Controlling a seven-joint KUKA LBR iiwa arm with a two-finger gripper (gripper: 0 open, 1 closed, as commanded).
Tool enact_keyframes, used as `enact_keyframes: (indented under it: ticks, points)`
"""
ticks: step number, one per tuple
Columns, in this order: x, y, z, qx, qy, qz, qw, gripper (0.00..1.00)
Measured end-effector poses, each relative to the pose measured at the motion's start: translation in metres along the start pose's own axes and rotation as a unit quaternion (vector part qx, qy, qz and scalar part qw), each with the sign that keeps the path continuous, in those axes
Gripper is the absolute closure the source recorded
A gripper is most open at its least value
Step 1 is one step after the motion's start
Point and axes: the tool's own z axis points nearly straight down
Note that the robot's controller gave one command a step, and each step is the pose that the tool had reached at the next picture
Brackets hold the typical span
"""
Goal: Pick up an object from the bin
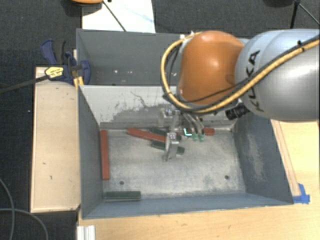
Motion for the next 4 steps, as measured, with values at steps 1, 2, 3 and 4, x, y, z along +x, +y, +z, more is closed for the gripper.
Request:
enact_keyframes:
  ticks: [1,2,3,4]
  points:
    - [-0.002,-0.001,-0.004,0.0,-0.0039,0.002,1.0,0.0]
    - [-0.027,-0.013,0.037,-0.002,-0.0076,0.08,0.9967,0.0]
    - [-0.037,-0.02,0.068,0.0,-0.0025,0.092,0.9957,0.0]
    - [-0.042,-0.015,0.068,-0.001,-0.0042,0.189,0.982,0.0]
